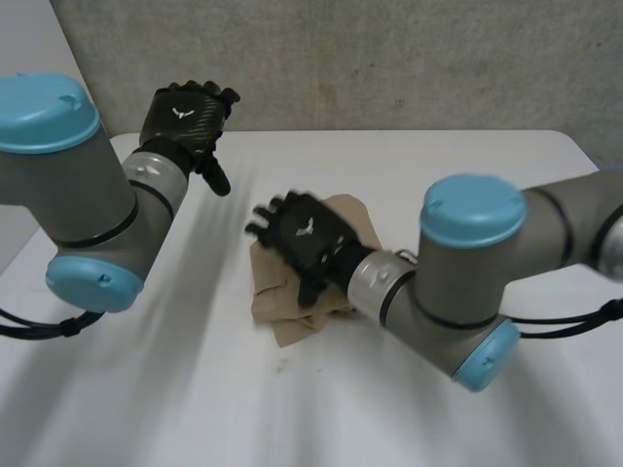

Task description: Fold the shorts.

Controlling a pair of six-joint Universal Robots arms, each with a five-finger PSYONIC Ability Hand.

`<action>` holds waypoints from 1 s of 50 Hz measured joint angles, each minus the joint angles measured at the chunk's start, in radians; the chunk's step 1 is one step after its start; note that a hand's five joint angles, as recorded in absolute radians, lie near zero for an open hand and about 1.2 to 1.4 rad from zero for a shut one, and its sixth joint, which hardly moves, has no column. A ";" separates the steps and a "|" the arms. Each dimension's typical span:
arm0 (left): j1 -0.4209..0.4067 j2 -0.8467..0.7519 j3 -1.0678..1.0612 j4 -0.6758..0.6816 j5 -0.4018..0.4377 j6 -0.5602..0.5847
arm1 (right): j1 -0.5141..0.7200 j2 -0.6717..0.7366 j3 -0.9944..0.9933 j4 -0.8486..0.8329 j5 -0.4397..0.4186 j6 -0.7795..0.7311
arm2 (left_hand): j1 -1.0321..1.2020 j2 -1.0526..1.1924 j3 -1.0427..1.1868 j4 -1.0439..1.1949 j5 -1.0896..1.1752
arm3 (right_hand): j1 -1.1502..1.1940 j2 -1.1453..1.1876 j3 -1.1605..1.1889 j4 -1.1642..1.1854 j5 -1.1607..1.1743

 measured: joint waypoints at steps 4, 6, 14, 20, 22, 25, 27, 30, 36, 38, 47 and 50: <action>-0.019 -0.036 0.051 -0.004 0.001 -0.017 | -0.045 -0.073 -0.005 0.000 0.067 0.154 | 0.000 0.000 0.000 0.000 0.000 | 0.000 0.000 0.000 0.000 0.000; -0.031 -0.051 0.065 -0.007 0.001 -0.021 | -0.063 -0.088 -0.008 0.001 0.085 0.195 | 0.000 0.000 0.000 0.000 0.000 | 0.000 0.000 0.000 0.000 0.000; -0.123 -0.141 0.092 -0.060 -0.001 -0.060 | -0.136 -0.046 -0.091 0.085 0.136 0.316 | 0.001 0.000 0.000 0.000 0.000 | 0.000 0.000 0.000 0.000 0.000; -0.180 -0.232 0.111 -0.126 -0.018 -0.103 | -0.149 0.104 -0.232 0.237 0.131 0.312 | 0.001 0.000 0.000 0.000 0.000 | 0.000 0.000 0.000 0.000 0.000; -0.194 -0.279 0.133 -0.155 -0.039 -0.110 | -0.156 0.164 -0.285 0.293 0.129 0.306 | 0.000 0.000 0.000 0.000 0.000 | 0.000 0.000 0.000 0.000 0.000; -0.201 -0.333 0.170 -0.190 -0.065 -0.109 | -0.170 0.222 -0.332 0.339 0.131 0.289 | 0.000 0.000 0.000 0.000 0.000 | 0.000 0.000 0.000 0.000 0.000; -0.201 -0.364 0.198 -0.217 -0.078 -0.105 | -0.180 0.246 -0.349 0.354 0.135 0.275 | 0.001 0.000 0.000 0.000 0.000 | 0.000 0.000 0.000 0.000 0.000; -0.196 -0.421 0.254 -0.277 -0.094 -0.094 | -0.199 0.279 -0.367 0.369 0.149 0.239 | 0.001 0.000 0.000 0.000 0.000 | -0.006 0.000 -0.001 0.000 0.000; -0.180 -0.467 0.311 -0.373 -0.088 -0.086 | -0.214 0.297 -0.364 0.376 0.177 0.157 | 0.002 0.000 0.000 0.000 0.000 | -0.021 0.000 -0.015 0.000 0.000; -0.178 -0.469 0.315 -0.385 -0.084 -0.086 | -0.215 0.297 -0.361 0.378 0.180 0.140 | 0.002 -0.001 0.000 0.000 0.000 | -0.027 0.000 -0.017 0.000 0.000; -0.180 -0.361 0.315 -0.403 -0.044 -0.088 | -0.204 0.206 -0.341 0.404 0.191 0.070 | 0.001 -0.007 0.000 0.000 0.000 | -0.046 0.000 -0.028 0.000 -0.004; -0.180 -0.286 0.309 -0.400 -0.040 -0.090 | -0.202 0.125 -0.324 0.379 0.201 0.096 | 0.000 -0.007 0.000 0.000 0.000 | -0.046 0.000 -0.028 0.000 -0.006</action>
